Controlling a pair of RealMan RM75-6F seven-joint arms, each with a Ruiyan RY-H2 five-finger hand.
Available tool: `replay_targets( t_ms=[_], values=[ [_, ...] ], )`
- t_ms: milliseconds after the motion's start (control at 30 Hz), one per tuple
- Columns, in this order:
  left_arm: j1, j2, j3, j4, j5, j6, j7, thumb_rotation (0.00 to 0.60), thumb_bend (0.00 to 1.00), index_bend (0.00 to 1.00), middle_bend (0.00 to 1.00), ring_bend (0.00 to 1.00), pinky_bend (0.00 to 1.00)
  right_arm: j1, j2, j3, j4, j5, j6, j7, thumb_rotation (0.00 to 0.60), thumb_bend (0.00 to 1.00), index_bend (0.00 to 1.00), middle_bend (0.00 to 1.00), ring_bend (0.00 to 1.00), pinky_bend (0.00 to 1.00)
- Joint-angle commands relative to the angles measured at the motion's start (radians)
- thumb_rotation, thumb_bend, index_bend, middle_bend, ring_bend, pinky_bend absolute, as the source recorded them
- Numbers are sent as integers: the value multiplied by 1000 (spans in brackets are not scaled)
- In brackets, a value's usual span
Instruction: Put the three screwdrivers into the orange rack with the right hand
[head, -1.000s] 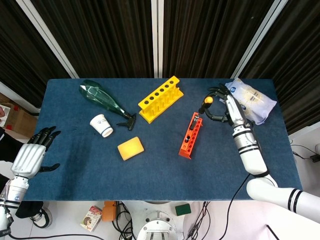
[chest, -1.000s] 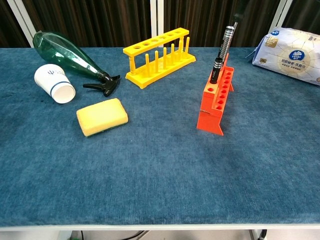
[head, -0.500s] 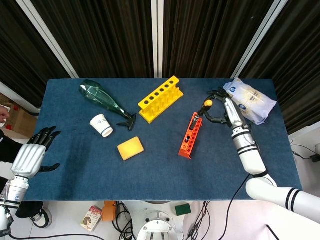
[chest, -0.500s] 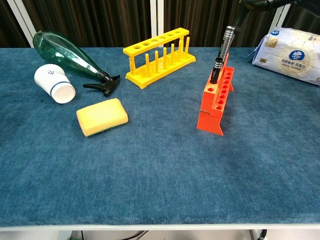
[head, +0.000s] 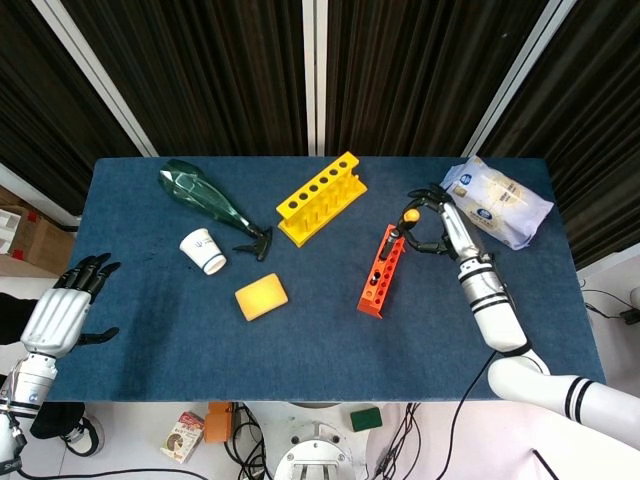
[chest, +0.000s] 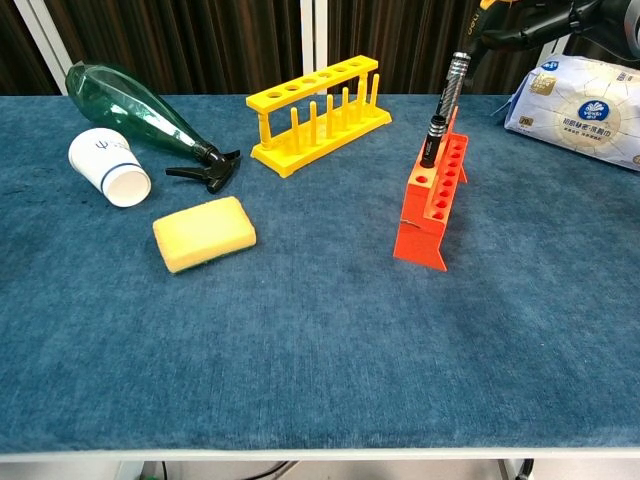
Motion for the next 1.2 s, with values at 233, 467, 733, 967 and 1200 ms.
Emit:
replay_targets(
  t_ms=[233,467,733,967,1200],
  values=[
    [-1,-2,1,2,0,-3,0,600,35,121,27,31,199,0,-13,-7,21,2,-10,-1,600,499,733,194,0,0],
    [0,-2,0,3,-1,-2,-1,600,35,121,26,31,199,4,-25,-11,32,4,-19,-7,600,498,735,189,0,0],
    [0,0,1,3,0,-1,-2,600,35,121,27,31,199,6,-30,-12,38,6,-24,-15,600,494,720,183,0,0],
    [1,1,1,1,0,-1,-2,600,35,121,27,31,199,10,-34,-13,44,18,-35,-27,600,471,675,178,0,0],
    [1,3,0,-1,0,-1,-1,600,35,121,27,31,199,12,-37,-11,44,24,-38,-31,600,461,629,172,0,0]
  ],
)
